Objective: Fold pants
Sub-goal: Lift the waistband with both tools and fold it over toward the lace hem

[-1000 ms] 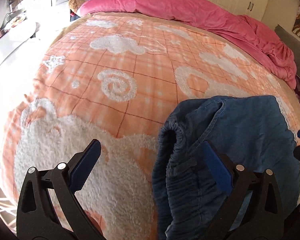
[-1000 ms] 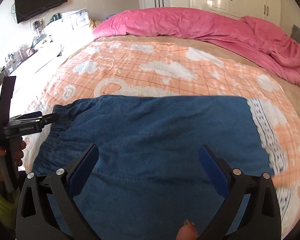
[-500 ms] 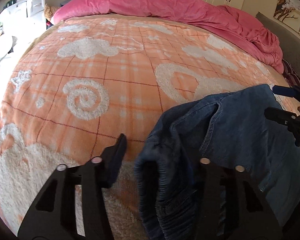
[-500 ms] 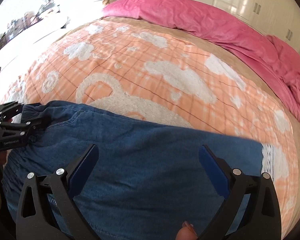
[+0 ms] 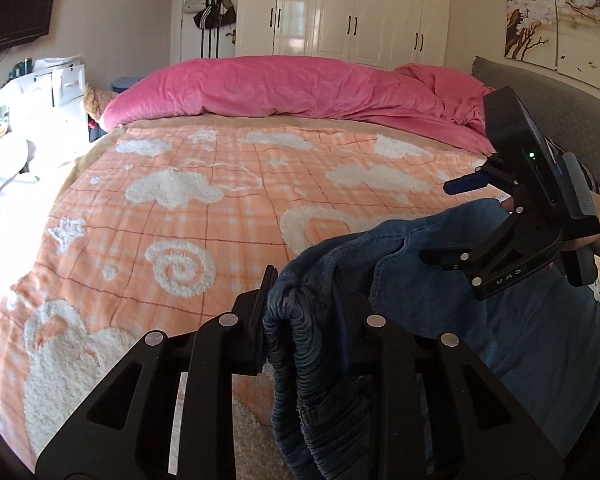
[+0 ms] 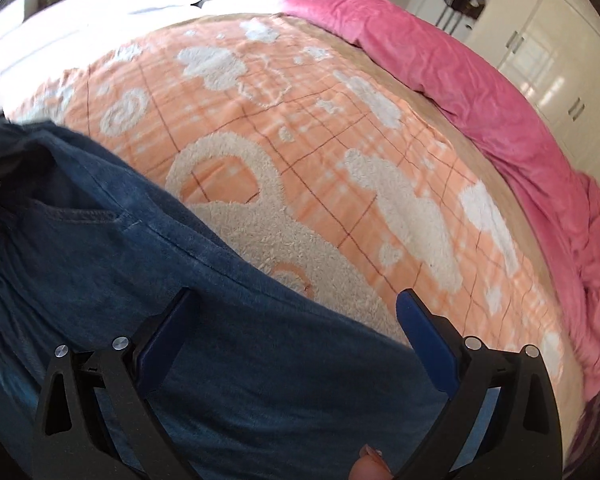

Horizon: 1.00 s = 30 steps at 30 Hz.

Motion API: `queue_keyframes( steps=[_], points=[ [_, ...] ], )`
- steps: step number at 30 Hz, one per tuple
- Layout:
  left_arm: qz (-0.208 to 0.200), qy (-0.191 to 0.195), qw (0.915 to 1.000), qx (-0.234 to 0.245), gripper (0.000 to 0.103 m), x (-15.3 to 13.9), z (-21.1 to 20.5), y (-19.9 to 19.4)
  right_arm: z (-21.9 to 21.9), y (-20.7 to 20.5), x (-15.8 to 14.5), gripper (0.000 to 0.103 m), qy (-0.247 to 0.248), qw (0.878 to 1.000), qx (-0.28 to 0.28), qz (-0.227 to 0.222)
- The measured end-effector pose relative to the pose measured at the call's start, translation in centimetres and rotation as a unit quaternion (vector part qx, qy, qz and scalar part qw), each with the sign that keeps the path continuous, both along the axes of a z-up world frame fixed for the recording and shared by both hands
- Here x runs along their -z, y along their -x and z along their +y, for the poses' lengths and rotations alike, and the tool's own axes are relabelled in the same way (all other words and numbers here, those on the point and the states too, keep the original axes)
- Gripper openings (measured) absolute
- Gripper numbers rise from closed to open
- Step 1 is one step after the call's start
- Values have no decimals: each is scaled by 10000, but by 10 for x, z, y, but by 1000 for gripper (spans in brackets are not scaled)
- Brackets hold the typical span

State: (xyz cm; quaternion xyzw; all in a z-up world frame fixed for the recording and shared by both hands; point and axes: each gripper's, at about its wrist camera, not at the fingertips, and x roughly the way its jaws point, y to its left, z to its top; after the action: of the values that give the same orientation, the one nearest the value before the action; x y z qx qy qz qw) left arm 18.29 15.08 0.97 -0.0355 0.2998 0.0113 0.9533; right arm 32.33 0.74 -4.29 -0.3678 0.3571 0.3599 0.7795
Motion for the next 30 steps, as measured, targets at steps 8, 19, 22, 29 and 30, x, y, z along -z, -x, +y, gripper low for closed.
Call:
queue_keyframes(
  steps=[8,19,22,29,30],
  points=[
    [10,118,9999,-66,18,3,7,6,-10,32,-11,9,-414,9989,-26,217],
    [-325,-124,9992,175,21,-19,-33,58,-94,113,-54,8,-1729,9828,622,178],
    [-356,-186,9989,228,23,-22,-43,84,-109,143,-54,8,-1854,9806,605,181],
    [-60,45,9994,349,25,-17,-48,133,-131,209,-45,8,-2149,9739,500,523],
    [-12,33,9993,364,25,-16,-49,138,-131,219,-42,8,-2122,9744,479,574]
  ],
)
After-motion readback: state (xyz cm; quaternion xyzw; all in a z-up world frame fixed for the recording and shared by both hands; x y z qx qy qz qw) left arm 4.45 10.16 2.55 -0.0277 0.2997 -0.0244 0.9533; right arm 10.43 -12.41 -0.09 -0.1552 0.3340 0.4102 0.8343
